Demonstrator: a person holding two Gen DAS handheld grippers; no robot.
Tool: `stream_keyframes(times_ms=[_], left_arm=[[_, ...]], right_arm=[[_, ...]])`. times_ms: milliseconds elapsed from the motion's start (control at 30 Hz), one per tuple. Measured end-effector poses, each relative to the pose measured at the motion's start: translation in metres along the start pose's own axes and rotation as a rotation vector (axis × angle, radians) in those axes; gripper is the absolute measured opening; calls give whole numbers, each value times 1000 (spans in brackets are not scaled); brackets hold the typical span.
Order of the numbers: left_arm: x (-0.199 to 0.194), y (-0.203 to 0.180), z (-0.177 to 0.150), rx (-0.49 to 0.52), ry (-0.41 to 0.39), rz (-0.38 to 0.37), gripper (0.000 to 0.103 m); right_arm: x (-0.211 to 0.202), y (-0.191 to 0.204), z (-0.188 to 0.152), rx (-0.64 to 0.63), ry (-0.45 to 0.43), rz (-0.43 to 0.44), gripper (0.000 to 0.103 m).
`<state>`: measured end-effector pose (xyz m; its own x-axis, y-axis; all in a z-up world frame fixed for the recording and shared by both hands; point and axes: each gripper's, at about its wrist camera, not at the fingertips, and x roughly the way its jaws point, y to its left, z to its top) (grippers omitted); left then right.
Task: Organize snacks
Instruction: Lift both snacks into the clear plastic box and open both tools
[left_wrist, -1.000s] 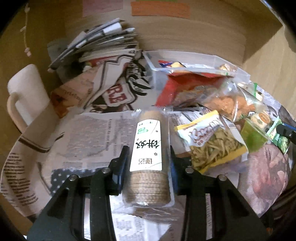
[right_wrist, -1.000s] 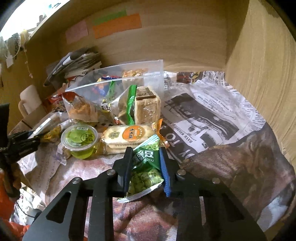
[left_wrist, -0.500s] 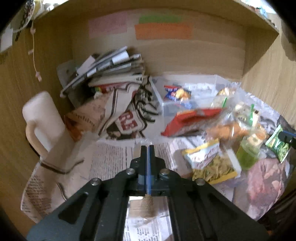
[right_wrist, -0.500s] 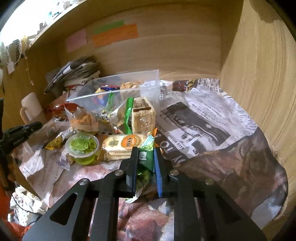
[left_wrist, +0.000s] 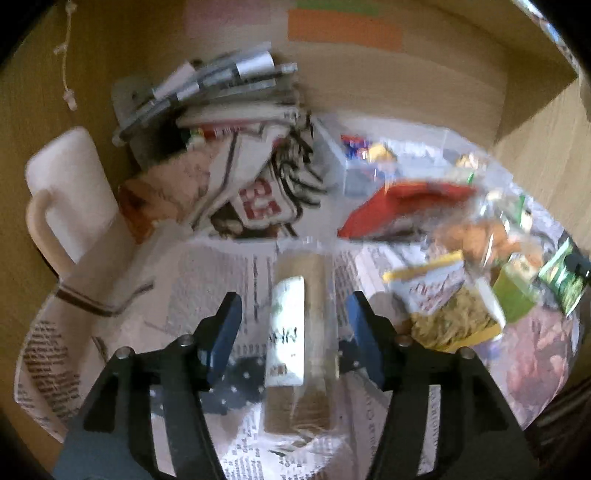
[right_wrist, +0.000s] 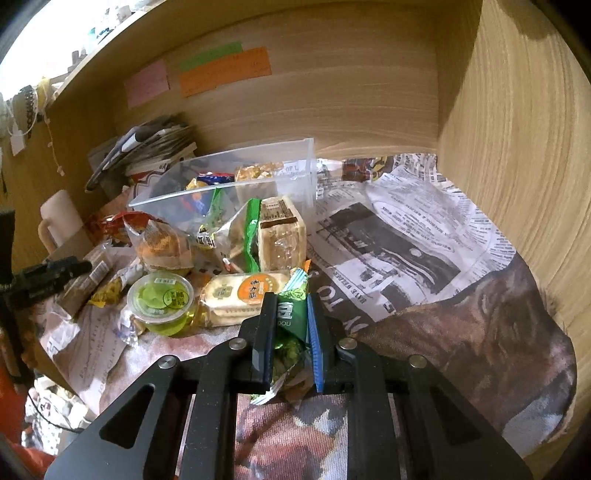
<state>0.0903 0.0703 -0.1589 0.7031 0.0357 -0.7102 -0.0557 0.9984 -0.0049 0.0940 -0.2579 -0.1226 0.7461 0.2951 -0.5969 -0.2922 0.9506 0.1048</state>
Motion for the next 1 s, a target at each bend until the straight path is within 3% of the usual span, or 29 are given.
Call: stream_keyframes(times_ms=[67,133,200,233,567,1000], left_arm=[[13,0,-7,-9,38,-8,59],[15,0,-12,-5,1,16,59],[17,-2,-13,5,-21,47,38],[17,-3,-12,5,-24,40,36],[-1,3,9,12,-58,41,35],[-35,-5,77,27,-171,-33,35]], right_arm=[[0,0,2,0,-2,3,15],[0,0,4,1,-7,7,15],[-1,1,6,1,-11,12,15],[-2,2,7,0,-16,14,15],[-16,6,25,-18,-86,17,15],[-14,28,75,-96,-197,59,15]])
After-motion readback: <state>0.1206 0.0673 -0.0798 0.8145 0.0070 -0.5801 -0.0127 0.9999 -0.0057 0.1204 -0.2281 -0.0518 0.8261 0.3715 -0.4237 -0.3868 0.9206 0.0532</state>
